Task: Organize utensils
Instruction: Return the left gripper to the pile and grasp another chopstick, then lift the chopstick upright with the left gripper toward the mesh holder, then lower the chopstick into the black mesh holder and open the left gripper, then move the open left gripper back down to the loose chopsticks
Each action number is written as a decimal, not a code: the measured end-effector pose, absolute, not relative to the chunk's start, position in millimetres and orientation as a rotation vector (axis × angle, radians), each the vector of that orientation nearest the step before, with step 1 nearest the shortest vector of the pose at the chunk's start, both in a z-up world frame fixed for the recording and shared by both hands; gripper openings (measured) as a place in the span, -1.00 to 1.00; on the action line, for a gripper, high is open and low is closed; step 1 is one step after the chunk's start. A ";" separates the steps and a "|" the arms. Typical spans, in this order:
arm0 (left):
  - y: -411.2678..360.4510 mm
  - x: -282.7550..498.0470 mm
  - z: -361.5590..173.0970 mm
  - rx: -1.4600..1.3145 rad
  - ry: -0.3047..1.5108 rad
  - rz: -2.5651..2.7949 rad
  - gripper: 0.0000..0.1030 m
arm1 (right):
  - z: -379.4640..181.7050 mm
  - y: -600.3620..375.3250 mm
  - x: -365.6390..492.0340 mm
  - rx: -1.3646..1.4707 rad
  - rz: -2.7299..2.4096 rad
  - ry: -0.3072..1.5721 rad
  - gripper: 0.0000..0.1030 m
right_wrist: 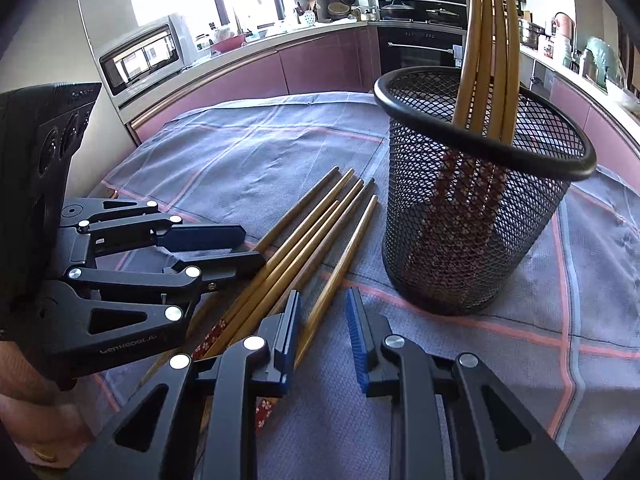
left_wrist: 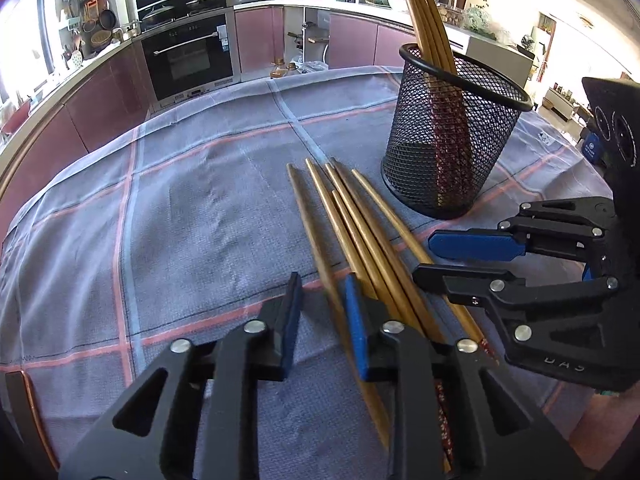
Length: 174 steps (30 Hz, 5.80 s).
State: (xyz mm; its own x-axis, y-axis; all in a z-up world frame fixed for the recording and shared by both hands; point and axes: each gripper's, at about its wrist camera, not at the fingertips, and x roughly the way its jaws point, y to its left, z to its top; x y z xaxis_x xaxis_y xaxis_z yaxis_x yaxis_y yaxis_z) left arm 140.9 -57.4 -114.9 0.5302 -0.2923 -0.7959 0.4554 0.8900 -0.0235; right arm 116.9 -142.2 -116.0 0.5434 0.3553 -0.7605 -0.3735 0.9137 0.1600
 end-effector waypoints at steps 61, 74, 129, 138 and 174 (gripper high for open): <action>-15.8 88.8 11.9 -0.055 0.667 -0.679 -0.86 | -15.4 -223.0 74.7 0.153 0.517 0.571 -0.89; -32.1 106.7 67.7 -0.122 0.523 -0.706 -0.86 | 42.1 -245.3 89.5 0.124 0.493 0.450 -0.89; -60.0 137.5 -5.8 0.069 0.672 -0.603 -0.53 | -12.2 -230.8 91.7 0.133 0.568 0.607 -0.24; -33.0 126.1 -71.6 0.045 0.836 -0.563 -0.52 | -68.5 -197.3 84.8 0.155 0.630 0.774 -0.23; -36.4 114.7 -117.1 0.061 0.920 -0.526 -0.42 | -115.9 -138.5 92.5 -0.022 0.511 0.879 -0.27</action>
